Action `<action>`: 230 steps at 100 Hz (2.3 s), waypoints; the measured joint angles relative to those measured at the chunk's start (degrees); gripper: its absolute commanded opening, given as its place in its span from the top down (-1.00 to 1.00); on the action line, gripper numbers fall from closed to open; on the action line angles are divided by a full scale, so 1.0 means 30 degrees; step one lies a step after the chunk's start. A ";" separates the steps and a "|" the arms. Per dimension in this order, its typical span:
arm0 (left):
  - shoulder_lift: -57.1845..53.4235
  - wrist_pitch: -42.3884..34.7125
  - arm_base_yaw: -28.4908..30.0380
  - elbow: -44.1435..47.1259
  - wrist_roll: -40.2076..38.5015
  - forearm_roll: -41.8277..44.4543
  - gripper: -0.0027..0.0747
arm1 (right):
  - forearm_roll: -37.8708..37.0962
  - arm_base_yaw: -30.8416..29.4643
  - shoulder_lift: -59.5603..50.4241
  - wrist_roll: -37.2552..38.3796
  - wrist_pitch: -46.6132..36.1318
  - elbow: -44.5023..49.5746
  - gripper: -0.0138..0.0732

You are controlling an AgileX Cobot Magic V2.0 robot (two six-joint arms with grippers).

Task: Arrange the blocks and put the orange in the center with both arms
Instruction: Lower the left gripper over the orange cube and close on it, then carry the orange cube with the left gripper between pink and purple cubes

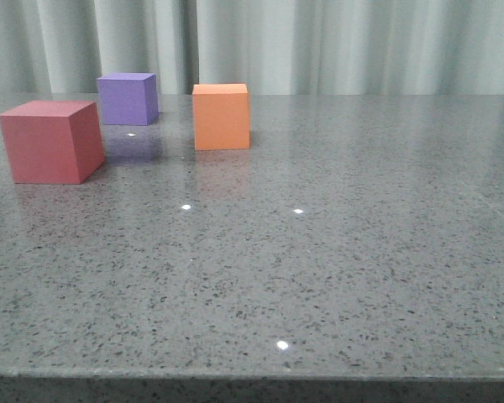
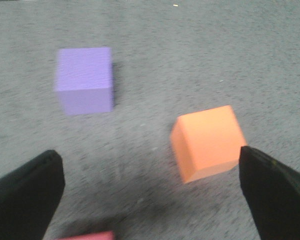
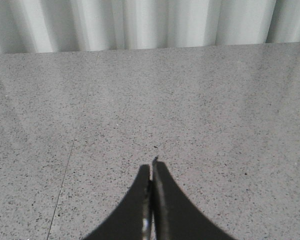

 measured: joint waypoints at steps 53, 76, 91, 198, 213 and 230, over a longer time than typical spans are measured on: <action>0.7989 0.3408 -0.2578 -0.8056 -0.2266 0.1354 -0.77 | 0.0000 0.0000 0.0000 0.0000 0.0000 0.0000 0.84; 0.8280 0.3488 -0.2626 -0.8098 -0.2830 0.1515 -0.77 | 0.0000 0.0000 0.0000 0.0000 0.0000 0.0000 0.84; 0.8355 0.3523 -0.2626 -0.8098 -0.3081 0.1691 -0.77 | 0.0000 0.0000 0.0000 0.0000 0.0000 0.0000 0.84; 0.9817 0.4521 -0.2591 -0.8098 -0.3426 0.1995 0.06 | 0.0000 0.0000 0.0000 0.0000 0.0000 0.0000 0.84; 0.8118 0.5222 -0.2027 -0.8098 -0.2368 0.1995 0.06 | 0.0000 0.0000 0.0000 0.0000 0.0000 0.0000 0.84; 0.6429 0.5883 -0.0462 -0.8098 -0.0985 0.1809 0.06 | 0.0000 0.0000 0.0000 0.0000 0.0000 0.0000 0.84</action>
